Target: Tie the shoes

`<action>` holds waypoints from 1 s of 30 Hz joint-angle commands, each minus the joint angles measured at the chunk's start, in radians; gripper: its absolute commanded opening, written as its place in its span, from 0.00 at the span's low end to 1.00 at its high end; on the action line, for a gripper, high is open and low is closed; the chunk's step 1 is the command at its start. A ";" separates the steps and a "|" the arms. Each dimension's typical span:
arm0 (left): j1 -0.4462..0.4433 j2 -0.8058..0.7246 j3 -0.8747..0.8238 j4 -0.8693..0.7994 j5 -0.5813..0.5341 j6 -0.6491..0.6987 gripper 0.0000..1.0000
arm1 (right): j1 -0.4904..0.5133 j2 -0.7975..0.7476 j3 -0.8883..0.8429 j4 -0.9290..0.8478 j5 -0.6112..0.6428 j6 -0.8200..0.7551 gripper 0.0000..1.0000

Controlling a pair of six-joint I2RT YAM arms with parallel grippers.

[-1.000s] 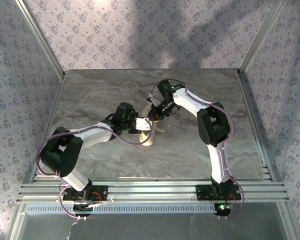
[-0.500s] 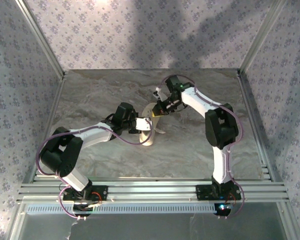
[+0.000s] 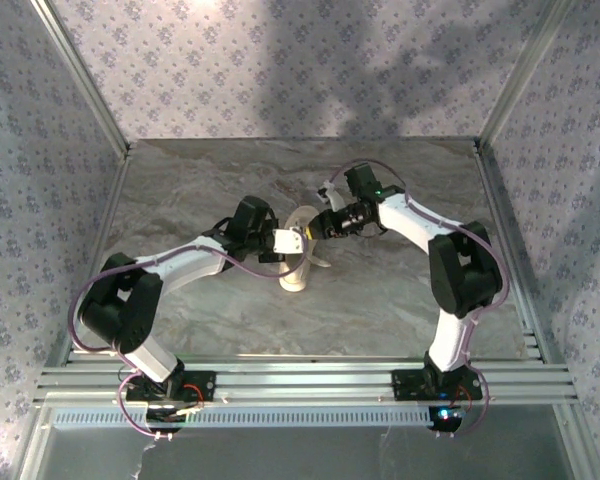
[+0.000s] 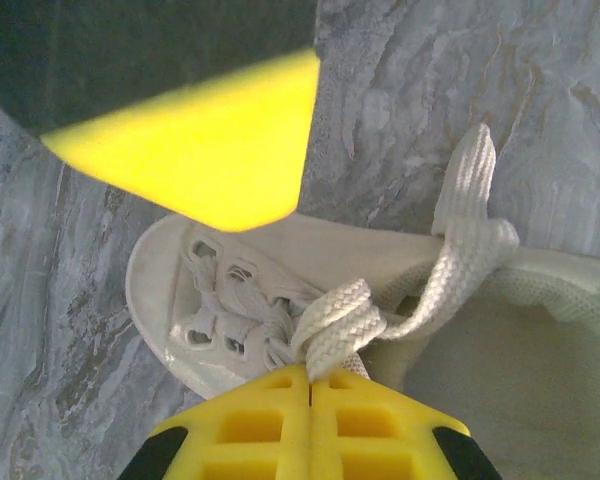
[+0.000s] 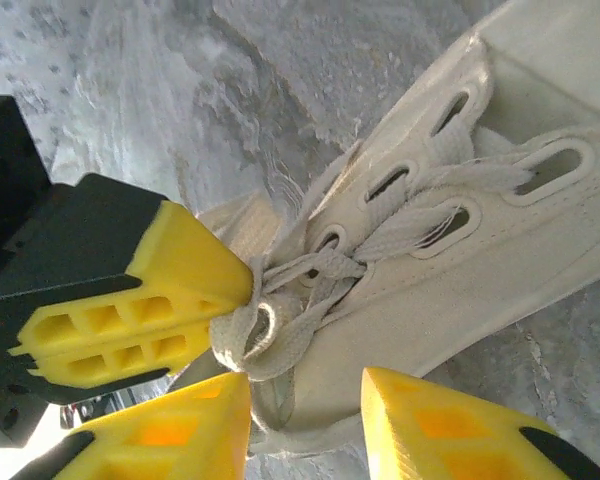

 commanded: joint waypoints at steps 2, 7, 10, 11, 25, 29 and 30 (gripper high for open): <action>0.005 0.032 0.060 -0.099 0.058 -0.045 0.00 | -0.007 -0.046 -0.036 0.112 -0.050 0.004 0.43; 0.006 0.054 0.101 -0.137 0.082 -0.072 0.00 | 0.010 -0.045 -0.070 0.155 -0.048 0.006 0.47; 0.013 0.055 0.096 -0.122 0.102 -0.074 0.00 | 0.010 -0.022 -0.076 0.181 -0.046 0.030 0.46; 0.015 0.056 0.092 -0.114 0.105 -0.073 0.00 | 0.008 -0.015 -0.077 0.189 -0.042 0.044 0.44; 0.021 0.086 0.067 -0.040 0.120 -0.031 0.20 | 0.004 0.061 -0.029 0.114 -0.046 0.063 0.22; 0.020 0.094 0.073 -0.035 0.118 -0.025 0.24 | 0.003 0.068 -0.022 0.108 -0.060 0.059 0.20; 0.019 0.096 0.074 -0.032 0.117 -0.023 0.24 | 0.003 0.070 -0.020 0.106 -0.064 0.056 0.20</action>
